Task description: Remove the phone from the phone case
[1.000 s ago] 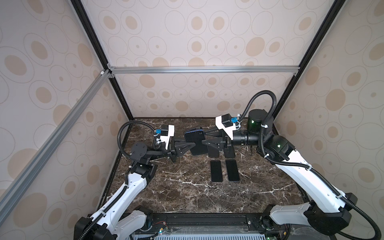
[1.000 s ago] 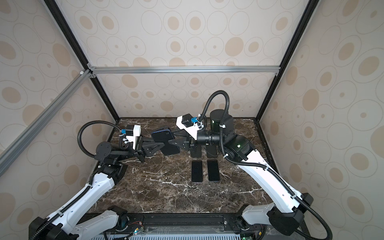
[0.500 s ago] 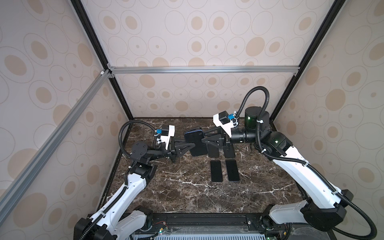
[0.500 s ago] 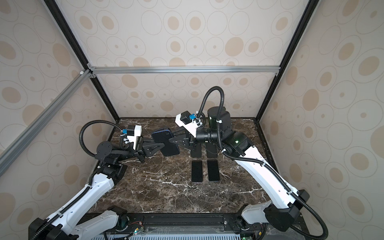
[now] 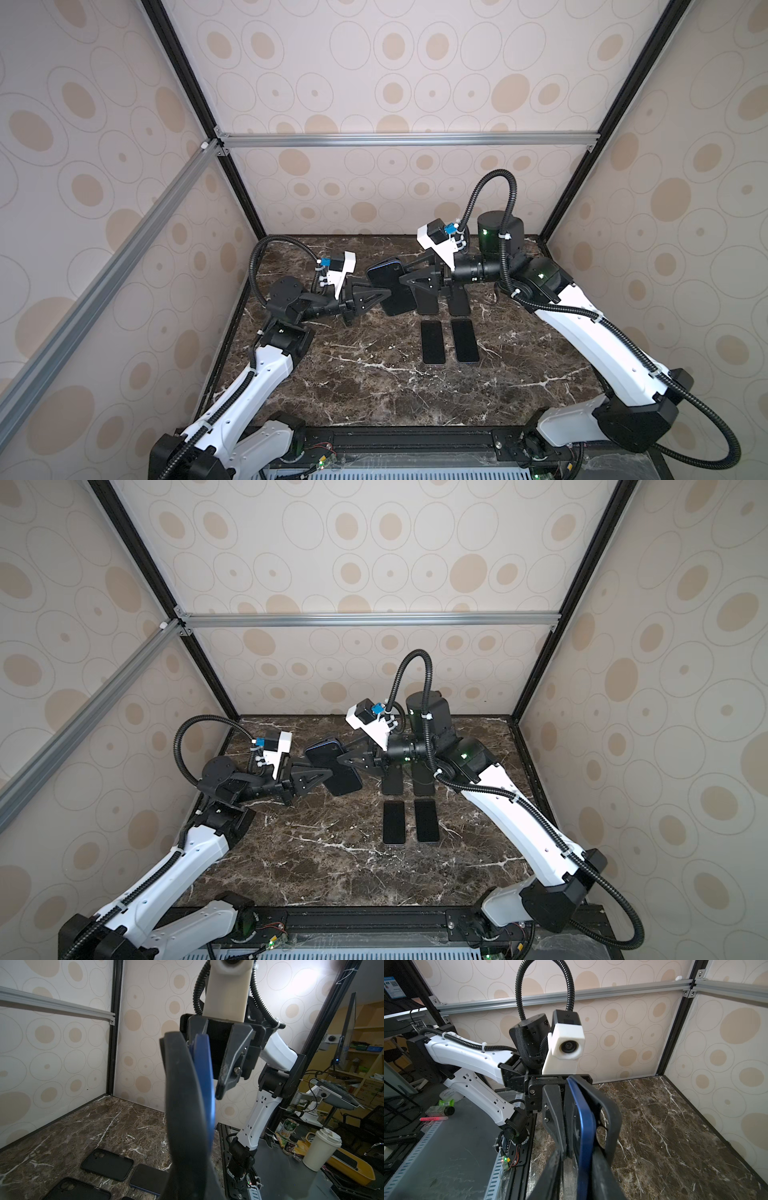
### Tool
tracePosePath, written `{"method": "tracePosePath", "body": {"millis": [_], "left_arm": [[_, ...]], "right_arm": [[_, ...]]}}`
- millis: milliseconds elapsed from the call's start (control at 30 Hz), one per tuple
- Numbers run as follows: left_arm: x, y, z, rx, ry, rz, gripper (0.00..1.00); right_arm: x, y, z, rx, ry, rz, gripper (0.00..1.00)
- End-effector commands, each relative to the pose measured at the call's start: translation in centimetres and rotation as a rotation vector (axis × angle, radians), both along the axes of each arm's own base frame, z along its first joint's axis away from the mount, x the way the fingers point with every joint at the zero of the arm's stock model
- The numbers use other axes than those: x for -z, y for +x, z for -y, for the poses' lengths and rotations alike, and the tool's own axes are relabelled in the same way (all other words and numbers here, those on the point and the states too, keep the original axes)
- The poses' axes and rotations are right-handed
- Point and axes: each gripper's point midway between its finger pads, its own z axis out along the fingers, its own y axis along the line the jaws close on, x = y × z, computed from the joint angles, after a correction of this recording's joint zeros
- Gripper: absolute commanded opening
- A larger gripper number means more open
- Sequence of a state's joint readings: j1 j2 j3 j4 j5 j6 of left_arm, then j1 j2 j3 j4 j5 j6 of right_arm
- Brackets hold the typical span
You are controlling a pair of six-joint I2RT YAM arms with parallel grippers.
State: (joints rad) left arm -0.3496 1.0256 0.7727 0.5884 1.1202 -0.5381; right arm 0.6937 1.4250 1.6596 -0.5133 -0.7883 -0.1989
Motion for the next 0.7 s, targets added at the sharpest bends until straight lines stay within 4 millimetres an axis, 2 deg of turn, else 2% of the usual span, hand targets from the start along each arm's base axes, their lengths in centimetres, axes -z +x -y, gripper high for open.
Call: {"method": "tracePosePath", "body": {"millis": [0,167,300,533,667], "left_arm": [[-5.9,0.5,-0.3,-0.086,-0.075,0.169,0.0],[-5.6,0.4,-0.1,-0.074,-0.067,0.17,0.0],[-5.6,0.3,-0.1,-0.067,-0.063,0.181,0.0],[-5.4,0.2,-0.1,-0.067,-0.058,0.18,0.0],[-5.3,0.3,-0.1,-0.075,-0.053,0.18,0.0]], "right_arm": [[6.3,-6.8,-1.4,-0.309,-0.153,-0.295,0.28],[5.8,-8.4,-0.5,-0.401,-0.17,-0.283,0.31],[6.1,-8.4,-0.2,-0.392,-0.196,-0.261,0.3],[7.0,-7.4,-0.7,-0.332,-0.213,-0.295,0.22],[7.5,-6.8,-0.8,-0.286,-0.214,-0.305,0.14]]}}
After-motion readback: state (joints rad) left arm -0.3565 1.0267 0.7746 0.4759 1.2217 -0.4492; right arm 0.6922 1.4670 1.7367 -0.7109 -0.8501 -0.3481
